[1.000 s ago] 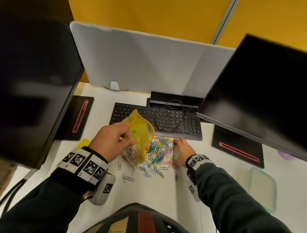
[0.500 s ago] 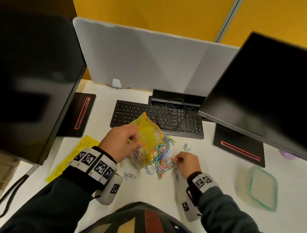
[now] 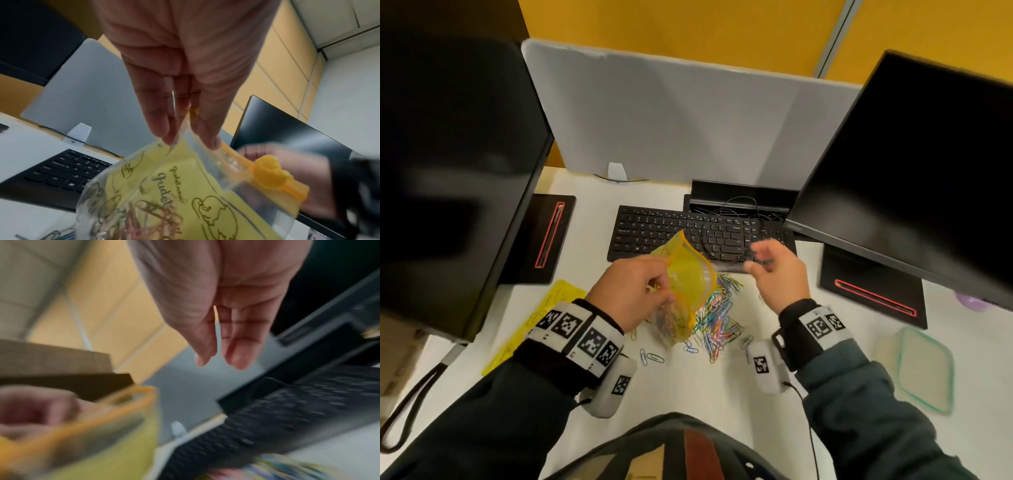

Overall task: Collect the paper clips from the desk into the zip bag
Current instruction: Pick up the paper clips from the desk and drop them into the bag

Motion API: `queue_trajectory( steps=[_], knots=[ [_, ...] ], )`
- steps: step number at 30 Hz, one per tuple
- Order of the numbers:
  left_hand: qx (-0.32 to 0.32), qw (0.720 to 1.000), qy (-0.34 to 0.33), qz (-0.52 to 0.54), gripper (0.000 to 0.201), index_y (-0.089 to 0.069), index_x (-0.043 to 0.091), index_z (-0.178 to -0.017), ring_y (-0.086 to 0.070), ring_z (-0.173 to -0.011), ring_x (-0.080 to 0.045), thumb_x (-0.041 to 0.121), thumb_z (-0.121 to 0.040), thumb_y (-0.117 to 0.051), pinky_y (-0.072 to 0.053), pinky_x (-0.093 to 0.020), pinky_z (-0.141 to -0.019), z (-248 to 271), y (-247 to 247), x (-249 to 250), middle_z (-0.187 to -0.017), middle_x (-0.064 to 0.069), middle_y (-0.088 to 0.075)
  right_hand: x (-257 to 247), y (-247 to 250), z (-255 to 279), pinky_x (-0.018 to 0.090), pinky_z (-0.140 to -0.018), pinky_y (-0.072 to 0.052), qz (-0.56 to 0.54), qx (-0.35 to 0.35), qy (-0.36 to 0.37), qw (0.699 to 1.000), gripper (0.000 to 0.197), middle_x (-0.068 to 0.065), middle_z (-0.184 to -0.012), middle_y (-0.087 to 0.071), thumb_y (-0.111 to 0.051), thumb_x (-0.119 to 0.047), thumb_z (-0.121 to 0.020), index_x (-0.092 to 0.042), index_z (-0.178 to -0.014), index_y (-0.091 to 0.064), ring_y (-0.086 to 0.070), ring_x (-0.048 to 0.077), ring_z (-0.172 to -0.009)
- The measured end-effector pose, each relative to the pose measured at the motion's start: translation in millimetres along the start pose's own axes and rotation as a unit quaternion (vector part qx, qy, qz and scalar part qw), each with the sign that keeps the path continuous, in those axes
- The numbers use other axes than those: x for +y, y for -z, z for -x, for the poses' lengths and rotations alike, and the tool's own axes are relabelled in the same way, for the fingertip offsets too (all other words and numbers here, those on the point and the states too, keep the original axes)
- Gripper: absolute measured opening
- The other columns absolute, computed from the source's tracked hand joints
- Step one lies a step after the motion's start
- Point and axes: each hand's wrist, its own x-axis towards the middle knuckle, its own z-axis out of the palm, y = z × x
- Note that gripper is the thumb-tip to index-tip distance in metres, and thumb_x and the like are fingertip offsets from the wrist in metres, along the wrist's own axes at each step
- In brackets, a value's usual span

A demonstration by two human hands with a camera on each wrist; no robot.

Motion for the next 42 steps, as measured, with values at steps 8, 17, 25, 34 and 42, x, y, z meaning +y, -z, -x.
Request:
queue_trajectory(
  steps=[8,17,25,34,42],
  knots=[
    [0.009,1.0,0.006,0.002,0.015,-0.062,0.011,-0.066,-0.045,-0.114,0.003,0.017,-0.071,-0.075,-0.05,-0.025,-0.083,-0.7,4.1,-2.2,-0.114,0.002,-0.065,64.1,-42.5,30.9,0.042,-0.113,-0.028,0.241,-0.249,-0.081,0.935,0.118,0.009,-0.152,-0.024,-0.073,-0.064,-0.059,-0.016,-0.148,-0.012,-0.024,0.03,-0.138],
    [0.009,1.0,0.018,0.009,0.013,-0.063,0.011,-0.068,-0.047,-0.114,0.001,0.016,-0.071,-0.075,-0.048,-0.031,-0.092,1.0,5.6,-3.2,-0.115,0.0,-0.065,54.8,-79.5,53.5,0.031,-0.092,-0.044,0.244,-0.199,0.043,0.948,0.044,0.011,-0.12,-0.055,-0.051,-0.009,-0.088,-0.02,-0.13,-0.05,-0.05,0.029,-0.114],
    [-0.004,1.0,0.025,0.018,0.013,-0.063,0.01,-0.068,-0.049,-0.12,-0.007,0.016,-0.071,-0.075,-0.048,-0.034,-0.093,0.0,2.4,-5.8,-0.122,-0.001,-0.062,57.5,-55.9,47.4,0.027,-0.077,-0.049,0.14,-0.13,-0.045,0.981,0.017,0.013,-0.09,-0.072,-0.059,-0.003,-0.081,-0.011,-0.092,-0.071,-0.065,0.027,-0.085],
    [-0.026,1.0,0.006,0.008,0.013,-0.065,0.009,-0.067,-0.047,-0.109,0.003,0.014,-0.068,-0.076,-0.048,-0.031,-0.092,-5.6,-1.9,0.6,-0.122,-0.001,-0.062,-52.8,8.3,38.6,0.03,-0.058,-0.057,-0.241,-0.086,-0.004,0.967,0.017,0.006,-0.065,-0.063,-0.071,0.007,-0.074,-0.01,-0.075,-0.066,-0.06,0.012,-0.052],
    [-0.001,1.0,0.012,0.001,0.012,-0.066,0.01,-0.068,-0.054,-0.115,-0.008,0.016,-0.07,-0.076,-0.049,-0.029,-0.09,-4.4,16.6,-3.4,-0.121,0.0,-0.063,-64.5,-14.9,39.4,0.01,-0.066,-0.044,-0.136,0.046,0.167,0.975,0.007,-0.006,-0.077,-0.062,-0.07,-0.021,-0.08,-0.022,-0.077,-0.063,-0.057,0.007,-0.071]
  ],
)
